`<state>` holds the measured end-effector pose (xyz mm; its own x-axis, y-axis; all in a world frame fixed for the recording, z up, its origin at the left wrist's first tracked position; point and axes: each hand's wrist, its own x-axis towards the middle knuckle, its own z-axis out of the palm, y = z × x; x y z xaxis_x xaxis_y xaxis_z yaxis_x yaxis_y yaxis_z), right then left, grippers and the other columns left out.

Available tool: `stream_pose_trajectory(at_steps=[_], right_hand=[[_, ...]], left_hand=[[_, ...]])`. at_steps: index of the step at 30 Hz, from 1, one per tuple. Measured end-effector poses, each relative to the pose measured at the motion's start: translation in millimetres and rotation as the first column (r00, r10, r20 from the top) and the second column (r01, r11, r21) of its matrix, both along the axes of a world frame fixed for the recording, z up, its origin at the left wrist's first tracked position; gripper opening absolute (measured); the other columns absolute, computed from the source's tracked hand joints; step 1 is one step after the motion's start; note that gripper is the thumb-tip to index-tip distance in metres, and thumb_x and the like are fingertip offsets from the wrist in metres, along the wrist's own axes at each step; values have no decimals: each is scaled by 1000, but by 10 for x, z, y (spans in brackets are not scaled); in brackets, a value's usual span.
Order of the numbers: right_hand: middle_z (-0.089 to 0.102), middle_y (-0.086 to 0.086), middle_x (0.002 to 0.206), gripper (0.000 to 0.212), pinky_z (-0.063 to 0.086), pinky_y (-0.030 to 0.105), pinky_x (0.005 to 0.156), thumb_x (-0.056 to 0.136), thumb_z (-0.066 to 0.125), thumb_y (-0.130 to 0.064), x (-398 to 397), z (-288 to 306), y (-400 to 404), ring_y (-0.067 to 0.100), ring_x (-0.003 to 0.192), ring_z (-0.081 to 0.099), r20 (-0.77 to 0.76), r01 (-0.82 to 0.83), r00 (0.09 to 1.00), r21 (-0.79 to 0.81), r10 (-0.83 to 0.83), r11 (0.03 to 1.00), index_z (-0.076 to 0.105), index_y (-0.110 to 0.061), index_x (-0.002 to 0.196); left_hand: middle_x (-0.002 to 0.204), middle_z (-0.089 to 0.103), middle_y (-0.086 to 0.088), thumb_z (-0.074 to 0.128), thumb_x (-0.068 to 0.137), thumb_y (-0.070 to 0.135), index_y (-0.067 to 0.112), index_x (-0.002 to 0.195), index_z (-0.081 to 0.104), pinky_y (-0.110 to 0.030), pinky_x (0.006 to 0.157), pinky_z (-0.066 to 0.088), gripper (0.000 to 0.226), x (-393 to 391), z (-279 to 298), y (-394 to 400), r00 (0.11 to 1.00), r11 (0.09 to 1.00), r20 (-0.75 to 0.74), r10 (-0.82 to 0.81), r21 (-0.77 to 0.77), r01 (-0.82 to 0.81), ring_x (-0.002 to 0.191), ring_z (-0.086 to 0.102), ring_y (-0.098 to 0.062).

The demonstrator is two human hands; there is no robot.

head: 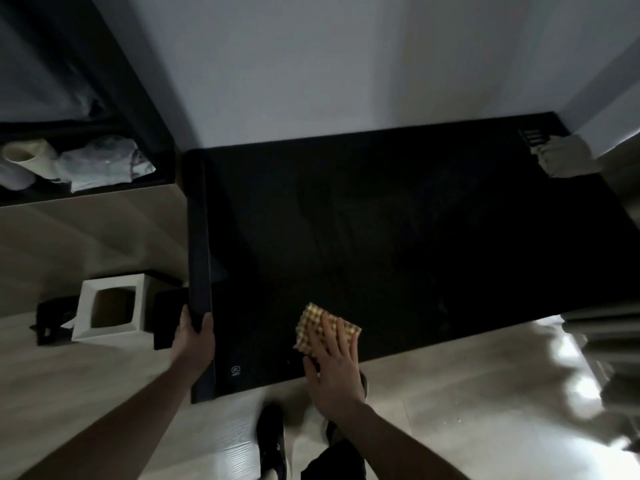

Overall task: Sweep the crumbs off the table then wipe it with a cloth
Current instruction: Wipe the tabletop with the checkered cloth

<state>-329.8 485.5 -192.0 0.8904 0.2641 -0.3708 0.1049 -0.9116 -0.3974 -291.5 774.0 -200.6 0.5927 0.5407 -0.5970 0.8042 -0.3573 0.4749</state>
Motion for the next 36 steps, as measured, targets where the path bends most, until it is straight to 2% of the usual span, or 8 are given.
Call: stream_pose_trajectory(at_steps=[4,8,11,17,23,28,31,36], right_hand=[[-23,-13,170,58,-16,48,126,108,19,-48,192,36,12,19,156,-29,-1,-145,990,-16,145,989,2,-42,164],[-16,-14,172,54,-13,51,126,108,23,-49,558,-67,209,21,157,-26,51,-331,942,6,331,943,12,-47,161],[-7,-8,174,58,-7,55,128,106,30,-45,964,-217,533,26,159,-18,119,-408,905,-25,408,913,16,-41,163],[-7,1,175,66,-2,59,127,106,31,-53,2054,-350,1190,31,160,-14,173,-403,896,-73,410,912,11,-32,165],[4,9,174,65,5,61,127,107,35,-44,3332,-348,1789,35,160,1,216,-302,923,-106,319,947,15,-25,165],[-4,3,175,64,-6,64,125,107,30,-45,4136,-291,2265,36,159,-10,117,-247,959,-110,260,963,11,-28,166],[-3,-1,175,62,-8,63,125,107,28,-43,4175,-317,2422,34,159,-11,133,-249,956,-109,263,962,12,-30,166],[23,-1,172,58,14,56,126,104,36,-31,3521,-407,2214,29,159,15,329,-416,856,-24,400,909,33,-24,161]], left_hand=[[154,47,-15,34,102,57,27,159,23,-50,112,37,65,227,9,-63,986,989,78,147,-36,-144,139,46,-41],[146,55,-14,33,102,56,30,156,32,-51,108,40,60,347,37,-72,980,987,130,152,36,-157,133,51,-41],[140,60,-15,35,103,53,29,154,36,-50,102,44,56,372,11,-63,981,985,148,122,103,-138,128,55,-42],[128,68,-15,37,101,52,30,149,39,-51,93,51,54,382,-165,-11,980,974,177,90,189,-123,115,63,-43],[113,73,-16,35,102,51,30,145,42,-48,85,54,48,374,-220,-15,987,961,150,56,260,-94,102,67,-44],[105,74,-12,34,102,50,29,143,43,-43,75,52,47,389,-262,-20,988,957,143,51,276,-90,94,69,-40],[106,75,-13,35,102,48,28,143,44,-43,74,52,47,398,-286,-12,990,948,130,47,305,-85,94,70,-41],[104,75,-13,36,102,49,26,142,46,-41,73,51,47,416,-224,-27,990,950,134,49,299,-87,93,70,-40]])
